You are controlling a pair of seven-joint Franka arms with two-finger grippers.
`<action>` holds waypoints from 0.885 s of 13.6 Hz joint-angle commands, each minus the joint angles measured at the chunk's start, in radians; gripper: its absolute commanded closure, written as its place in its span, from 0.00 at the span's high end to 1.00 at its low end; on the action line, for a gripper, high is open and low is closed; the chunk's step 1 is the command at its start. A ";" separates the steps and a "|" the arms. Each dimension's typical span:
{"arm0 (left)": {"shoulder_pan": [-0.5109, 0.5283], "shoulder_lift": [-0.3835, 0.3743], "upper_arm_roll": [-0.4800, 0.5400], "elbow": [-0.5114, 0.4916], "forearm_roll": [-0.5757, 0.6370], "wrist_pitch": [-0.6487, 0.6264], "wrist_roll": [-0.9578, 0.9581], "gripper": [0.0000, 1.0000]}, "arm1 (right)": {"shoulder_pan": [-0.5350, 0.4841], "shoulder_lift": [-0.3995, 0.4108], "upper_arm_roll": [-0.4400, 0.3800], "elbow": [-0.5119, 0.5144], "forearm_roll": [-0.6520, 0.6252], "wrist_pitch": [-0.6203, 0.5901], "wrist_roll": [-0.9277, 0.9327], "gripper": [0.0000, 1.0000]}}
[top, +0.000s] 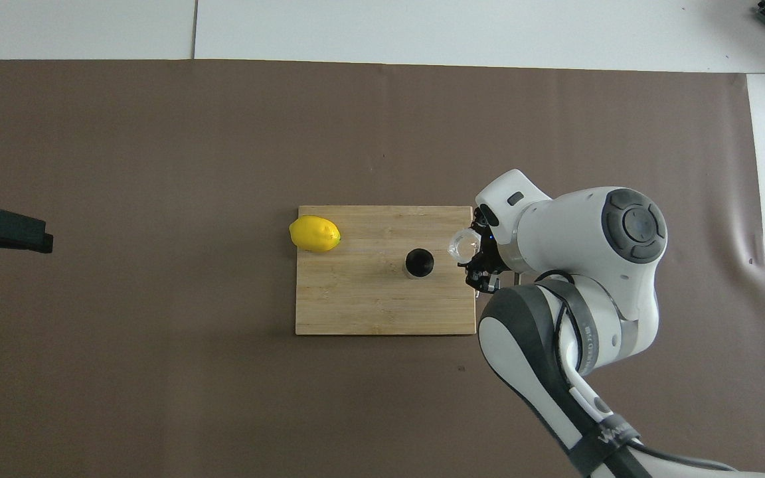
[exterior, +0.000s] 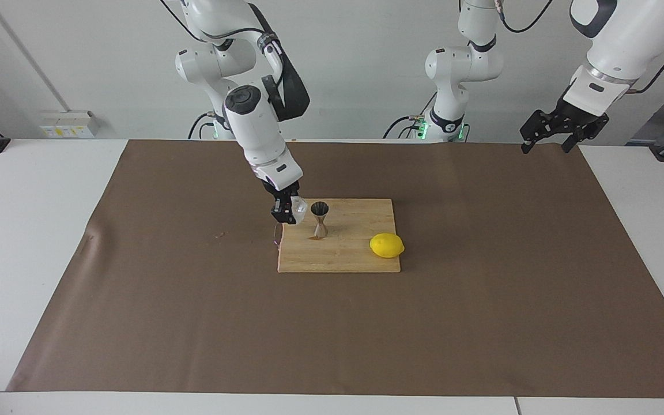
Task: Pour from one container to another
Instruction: 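Lift the white cup with the right gripper over the steel cup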
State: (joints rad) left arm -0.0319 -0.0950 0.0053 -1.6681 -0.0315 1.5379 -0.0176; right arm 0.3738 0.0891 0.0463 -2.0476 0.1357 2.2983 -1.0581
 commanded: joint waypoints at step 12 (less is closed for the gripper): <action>0.007 -0.015 -0.007 -0.007 0.016 -0.012 0.002 1.00 | 0.077 0.003 0.006 0.026 -0.332 0.001 0.233 0.00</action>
State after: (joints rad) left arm -0.0319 -0.0950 0.0053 -1.6681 -0.0315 1.5379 -0.0176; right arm 0.4534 0.0892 0.0476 -2.0306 -0.1449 2.2983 -0.8523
